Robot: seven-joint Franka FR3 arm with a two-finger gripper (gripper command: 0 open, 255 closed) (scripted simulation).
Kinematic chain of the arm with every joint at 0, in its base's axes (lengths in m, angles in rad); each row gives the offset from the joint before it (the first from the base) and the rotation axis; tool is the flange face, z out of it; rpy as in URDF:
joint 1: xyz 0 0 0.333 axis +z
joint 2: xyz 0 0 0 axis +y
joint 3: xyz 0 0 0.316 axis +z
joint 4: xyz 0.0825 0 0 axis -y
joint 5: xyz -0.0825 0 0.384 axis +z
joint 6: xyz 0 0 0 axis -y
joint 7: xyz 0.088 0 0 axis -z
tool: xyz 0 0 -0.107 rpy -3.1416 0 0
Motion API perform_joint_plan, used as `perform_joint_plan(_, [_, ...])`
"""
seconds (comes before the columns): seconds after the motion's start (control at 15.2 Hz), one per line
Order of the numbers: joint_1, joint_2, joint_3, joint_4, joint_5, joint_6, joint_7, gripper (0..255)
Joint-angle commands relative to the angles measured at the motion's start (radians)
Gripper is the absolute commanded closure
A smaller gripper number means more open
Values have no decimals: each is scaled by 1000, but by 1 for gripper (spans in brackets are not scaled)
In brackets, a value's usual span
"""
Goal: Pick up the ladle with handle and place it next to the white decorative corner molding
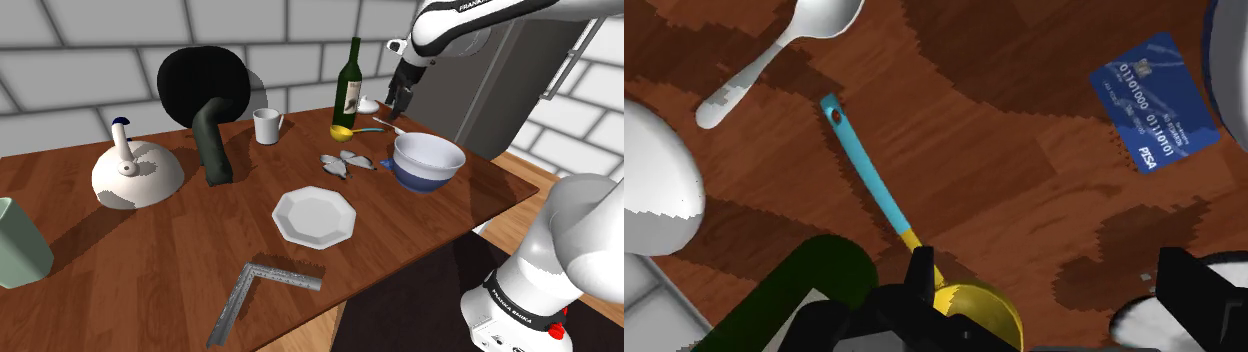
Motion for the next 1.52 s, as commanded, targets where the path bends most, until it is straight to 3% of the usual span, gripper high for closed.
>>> perform_joint_plan(0.0, [36, 98, -41, 50, 74, 30, -155, 0])
perform_joint_plan(0.26, [54, 293, -68, 155, 247, 58, -450, 0])
perform_joint_plan(0.59, [-8, 513, 2, 308, 411, 54, -759, 0])
perform_joint_plan(1.12, [-35, 594, 40, 308, 475, 121, -806, 0])
perform_joint_plan(1.45, [-35, 594, 39, 308, 475, 120, -806, 0])
